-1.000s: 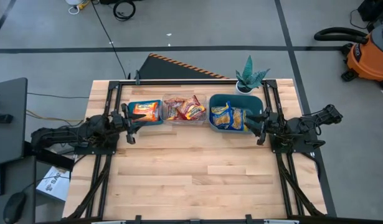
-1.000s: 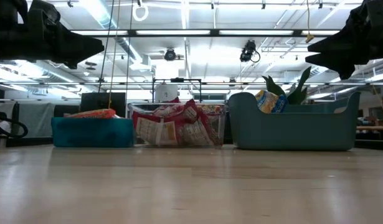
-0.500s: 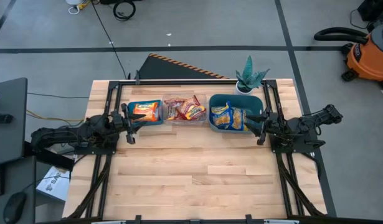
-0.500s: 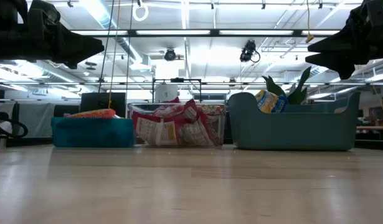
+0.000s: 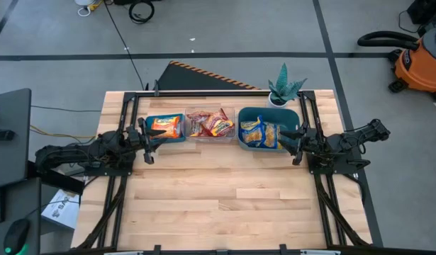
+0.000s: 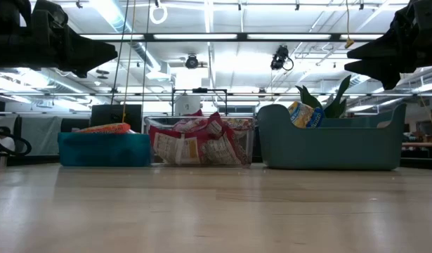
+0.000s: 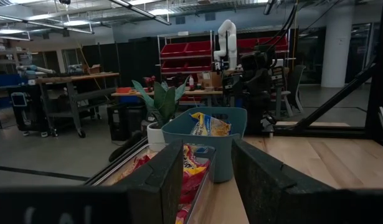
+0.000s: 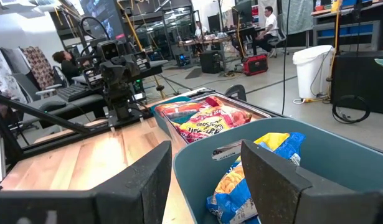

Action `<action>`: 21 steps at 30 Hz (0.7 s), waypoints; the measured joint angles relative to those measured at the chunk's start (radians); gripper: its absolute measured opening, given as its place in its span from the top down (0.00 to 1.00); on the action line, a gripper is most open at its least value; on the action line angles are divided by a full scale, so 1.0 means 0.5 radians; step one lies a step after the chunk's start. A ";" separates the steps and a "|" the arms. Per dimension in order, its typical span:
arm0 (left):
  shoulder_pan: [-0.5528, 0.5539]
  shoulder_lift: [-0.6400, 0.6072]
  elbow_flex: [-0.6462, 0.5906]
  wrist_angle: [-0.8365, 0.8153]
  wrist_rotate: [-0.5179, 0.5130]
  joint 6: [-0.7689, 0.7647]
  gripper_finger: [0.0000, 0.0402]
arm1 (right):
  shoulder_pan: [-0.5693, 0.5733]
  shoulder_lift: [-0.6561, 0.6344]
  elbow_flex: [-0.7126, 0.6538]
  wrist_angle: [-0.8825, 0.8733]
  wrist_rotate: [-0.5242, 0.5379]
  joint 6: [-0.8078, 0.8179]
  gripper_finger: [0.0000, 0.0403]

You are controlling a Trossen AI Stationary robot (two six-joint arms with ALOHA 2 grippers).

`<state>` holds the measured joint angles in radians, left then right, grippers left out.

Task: Sort Maruchan noodles
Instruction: Return to Home Position

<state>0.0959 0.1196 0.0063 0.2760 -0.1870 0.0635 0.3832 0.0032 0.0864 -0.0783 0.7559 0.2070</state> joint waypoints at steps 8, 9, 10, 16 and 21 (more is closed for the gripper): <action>0.000 0.000 0.000 0.000 0.000 0.000 0.65 | 0.000 0.000 0.000 0.000 0.000 0.000 0.51; 0.000 0.000 0.000 -0.001 0.000 0.000 0.65 | 0.000 0.000 0.000 0.000 0.000 0.000 0.51; 0.001 0.000 0.000 -0.001 0.001 0.000 0.65 | 0.000 0.000 0.000 0.000 0.000 -0.001 0.51; 0.000 0.000 0.000 -0.001 0.000 0.001 0.65 | 0.000 0.000 -0.001 0.000 0.000 0.000 0.51; 0.000 0.000 0.000 -0.001 0.000 0.001 0.65 | 0.000 0.000 0.000 0.000 0.000 0.000 0.51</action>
